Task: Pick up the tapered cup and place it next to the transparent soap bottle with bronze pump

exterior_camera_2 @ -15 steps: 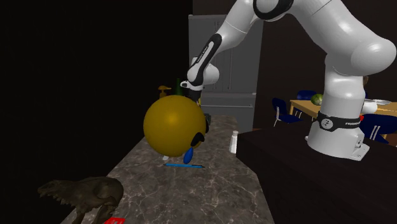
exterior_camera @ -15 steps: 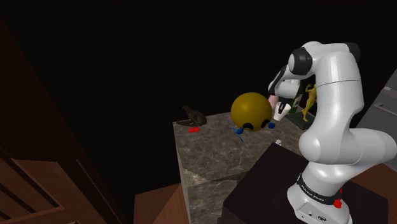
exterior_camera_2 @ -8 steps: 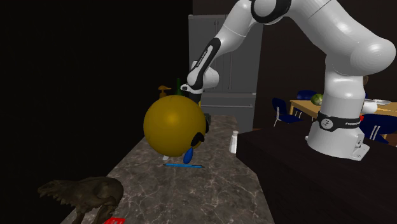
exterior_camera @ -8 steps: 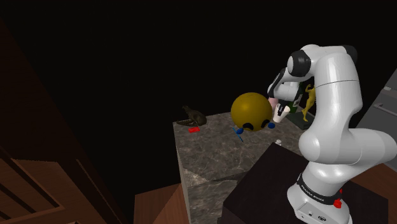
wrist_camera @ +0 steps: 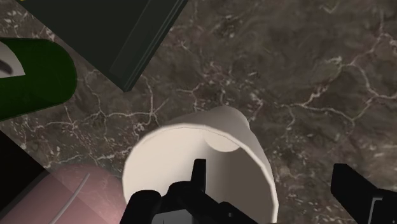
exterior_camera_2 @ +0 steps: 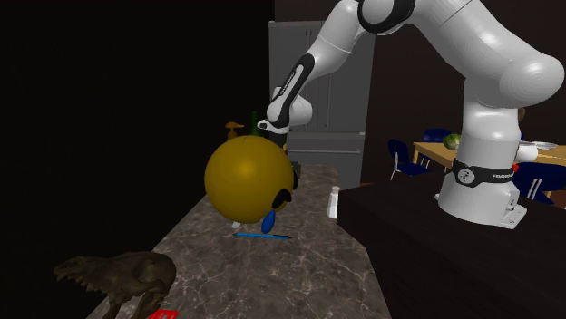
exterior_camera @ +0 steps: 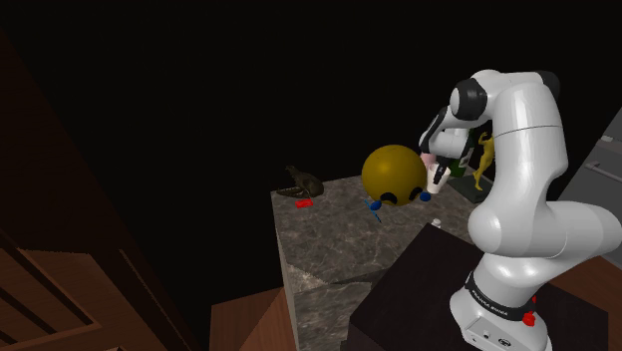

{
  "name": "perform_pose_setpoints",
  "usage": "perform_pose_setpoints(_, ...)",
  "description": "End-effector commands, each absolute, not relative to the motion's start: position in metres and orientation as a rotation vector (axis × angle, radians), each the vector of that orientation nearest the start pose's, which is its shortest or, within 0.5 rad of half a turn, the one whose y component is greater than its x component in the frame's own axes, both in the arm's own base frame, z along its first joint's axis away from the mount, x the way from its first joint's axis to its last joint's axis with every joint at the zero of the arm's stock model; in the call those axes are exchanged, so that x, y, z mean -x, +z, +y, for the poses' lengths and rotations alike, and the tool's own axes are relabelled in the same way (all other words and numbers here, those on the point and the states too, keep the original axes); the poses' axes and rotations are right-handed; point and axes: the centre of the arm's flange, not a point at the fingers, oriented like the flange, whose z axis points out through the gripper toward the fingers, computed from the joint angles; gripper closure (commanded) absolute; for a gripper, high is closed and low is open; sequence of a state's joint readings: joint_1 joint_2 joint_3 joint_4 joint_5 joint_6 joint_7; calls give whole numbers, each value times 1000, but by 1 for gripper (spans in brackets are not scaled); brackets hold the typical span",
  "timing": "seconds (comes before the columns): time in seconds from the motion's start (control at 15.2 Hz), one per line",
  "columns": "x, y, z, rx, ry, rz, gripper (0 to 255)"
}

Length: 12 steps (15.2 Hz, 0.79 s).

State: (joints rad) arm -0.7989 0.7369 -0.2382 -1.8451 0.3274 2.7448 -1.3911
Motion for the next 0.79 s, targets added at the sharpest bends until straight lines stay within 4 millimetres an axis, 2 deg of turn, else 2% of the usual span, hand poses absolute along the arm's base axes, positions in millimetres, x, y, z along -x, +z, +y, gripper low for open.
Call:
perform_pose_setpoints(0.0, -330, 151, -564, 3316, -117, -230, 0)
perform_pose_setpoints(0.26, -326, 200, -555, 3316, -117, -230, 0)
perform_pose_setpoints(0.73, -326, 200, -555, 3316, -117, -230, 0)
